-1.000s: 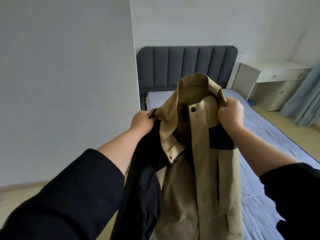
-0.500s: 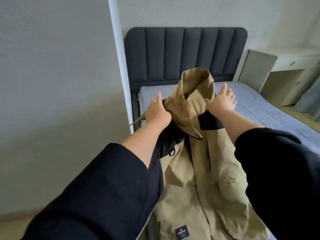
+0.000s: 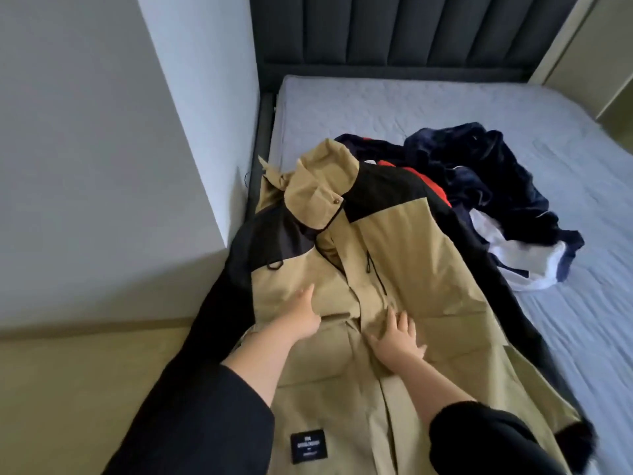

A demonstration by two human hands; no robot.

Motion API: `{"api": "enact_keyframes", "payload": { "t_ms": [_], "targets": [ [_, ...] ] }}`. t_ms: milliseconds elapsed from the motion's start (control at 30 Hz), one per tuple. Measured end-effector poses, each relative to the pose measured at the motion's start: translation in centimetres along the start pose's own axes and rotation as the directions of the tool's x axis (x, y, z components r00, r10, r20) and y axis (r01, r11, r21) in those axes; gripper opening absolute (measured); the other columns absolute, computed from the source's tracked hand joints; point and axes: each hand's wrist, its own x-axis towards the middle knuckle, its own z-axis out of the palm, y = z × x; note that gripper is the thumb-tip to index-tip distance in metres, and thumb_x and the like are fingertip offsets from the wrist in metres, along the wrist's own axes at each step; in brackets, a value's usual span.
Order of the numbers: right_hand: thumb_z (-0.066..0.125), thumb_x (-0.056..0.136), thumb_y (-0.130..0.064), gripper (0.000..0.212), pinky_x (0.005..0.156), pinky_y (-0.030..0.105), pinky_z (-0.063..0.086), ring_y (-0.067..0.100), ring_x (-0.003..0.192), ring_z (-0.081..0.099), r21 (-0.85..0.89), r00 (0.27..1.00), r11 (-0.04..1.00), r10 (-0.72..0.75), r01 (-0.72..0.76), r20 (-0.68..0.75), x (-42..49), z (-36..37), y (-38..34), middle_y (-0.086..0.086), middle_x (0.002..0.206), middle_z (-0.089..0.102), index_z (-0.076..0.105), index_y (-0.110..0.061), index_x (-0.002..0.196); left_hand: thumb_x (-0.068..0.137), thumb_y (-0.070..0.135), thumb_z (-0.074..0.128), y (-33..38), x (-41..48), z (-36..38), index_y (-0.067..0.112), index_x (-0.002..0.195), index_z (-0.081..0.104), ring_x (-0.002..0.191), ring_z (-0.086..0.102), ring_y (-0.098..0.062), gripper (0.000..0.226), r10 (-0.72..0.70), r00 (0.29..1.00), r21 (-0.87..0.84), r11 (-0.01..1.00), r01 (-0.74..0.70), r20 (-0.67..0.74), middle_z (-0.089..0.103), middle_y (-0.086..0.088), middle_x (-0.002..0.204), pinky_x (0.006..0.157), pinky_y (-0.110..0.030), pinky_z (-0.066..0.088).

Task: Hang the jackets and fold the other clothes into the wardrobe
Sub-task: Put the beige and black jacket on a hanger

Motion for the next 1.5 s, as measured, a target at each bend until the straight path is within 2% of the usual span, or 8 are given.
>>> {"api": "enact_keyframes", "payload": {
  "t_ms": [167, 367, 733, 900, 1100, 1300, 1400, 1500],
  "targets": [
    [0.035, 0.081, -0.077, 0.1, 0.114, 0.058, 0.005, 0.021, 0.146, -0.016, -0.072, 0.996, 0.994, -0.081, 0.084, 0.046, 1.7, 2.6, 2.7, 0.001, 0.159, -0.021, -0.02, -0.029, 0.149, 0.096, 0.055, 0.026, 0.8, 1.5, 7.7, 0.038, 0.149, -0.012, 0.146, -0.017, -0.023, 0.067, -0.029, 0.999, 0.364, 0.931, 0.032, -0.015, -0.018, 0.001, 0.159, 0.114, -0.057, 0.002],
    [0.032, 0.08, -0.079, 0.106, 0.111, 0.06, -0.008, 0.026, 0.143, -0.026, -0.124, 0.989, 0.983, -0.127, 0.136, 0.072, 3.9, 4.2, 2.9, 0.007, 0.153, -0.033, -0.031, -0.024, 0.144, 0.093, 0.059, 0.027, 0.3, 4.0, 10.8, 0.031, 0.152, -0.004, 0.144, -0.02, -0.027, 0.072, -0.039, 0.997, 0.545, 0.836, 0.066, -0.062, -0.022, -0.003, 0.158, 0.11, -0.064, -0.002],
    [0.033, 0.083, -0.075, 0.101, 0.11, 0.06, -0.011, 0.026, 0.143, -0.026, -0.13, 0.986, 0.979, -0.163, 0.159, -0.021, 5.9, 5.3, 2.9, 0.007, 0.154, -0.032, -0.029, -0.025, 0.145, 0.095, 0.056, 0.024, 0.5, 5.1, 11.2, 0.028, 0.149, -0.016, 0.144, -0.021, -0.031, 0.073, -0.015, 0.993, 0.638, 0.765, 0.086, -0.116, -0.022, -0.008, 0.157, 0.11, -0.063, -0.004],
    [0.034, 0.084, -0.074, 0.1, 0.11, 0.06, -0.012, 0.025, 0.143, -0.025, -0.103, 0.98, 0.977, -0.194, 0.188, -0.049, 6.0, 5.1, 3.0, 0.006, 0.155, -0.03, -0.026, -0.025, 0.147, 0.096, 0.055, 0.02, -0.9, 2.2, 12.9, 0.025, 0.15, -0.015, 0.144, -0.021, -0.026, 0.071, 0.102, 0.97, 0.583, 0.811, 0.047, -0.221, -0.021, -0.006, 0.158, 0.113, -0.055, -0.01],
    [0.033, 0.09, -0.067, 0.09, 0.116, 0.049, -0.005, 0.021, 0.146, -0.017, -0.03, 0.966, 0.966, -0.259, 0.258, -0.027, 0.8, 4.0, 4.6, 0.004, 0.159, -0.018, -0.014, -0.022, 0.151, 0.097, 0.054, 0.019, -2.9, -7.5, 17.7, 0.028, 0.152, -0.006, 0.144, -0.022, -0.022, 0.065, 0.083, 0.993, 0.488, 0.872, -0.028, -0.09, -0.022, 0.0, 0.158, 0.113, -0.049, -0.012],
    [0.048, 0.08, -0.069, 0.096, 0.118, 0.039, -0.005, 0.016, 0.147, -0.009, 0.111, 0.945, 0.94, -0.325, 0.322, 0.013, -6.6, 6.8, 9.3, -0.001, 0.161, -0.009, -0.003, -0.031, 0.152, 0.098, 0.052, 0.022, -4.3, -13.1, 20.6, 0.024, 0.153, -0.004, 0.146, -0.017, -0.021, 0.067, 0.169, 0.978, 0.54, 0.838, -0.078, -0.121, -0.015, -0.002, 0.159, 0.116, -0.046, -0.008],
    [0.06, 0.075, -0.059, 0.101, 0.119, 0.037, -0.001, 0.017, 0.147, -0.006, 0.124, 0.941, 0.936, -0.336, 0.329, 0.043, -9.2, 7.4, 11.3, -0.002, 0.161, -0.007, 0.0, -0.033, 0.152, 0.096, 0.055, 0.025, -6.2, -15.6, 21.6, 0.023, 0.153, -0.002, 0.146, -0.015, -0.018, 0.07, 0.281, 0.95, 0.556, 0.816, -0.161, -0.138, -0.013, -0.002, 0.16, 0.116, -0.043, -0.007],
    [0.066, 0.077, -0.038, 0.094, 0.119, 0.034, 0.012, 0.021, 0.147, 0.008, 0.197, 0.938, 0.922, -0.345, 0.335, 0.02, -11.2, 7.3, 12.6, 0.005, 0.16, 0.007, 0.011, -0.025, 0.152, 0.088, 0.07, 0.029, -6.6, -16.6, 20.8, 0.024, 0.153, 0.001, 0.145, -0.019, -0.018, 0.085, 0.354, 0.935, 0.564, 0.772, -0.293, 0.002, -0.016, -0.001, 0.16, 0.116, -0.05, -0.007]
  ]
}}
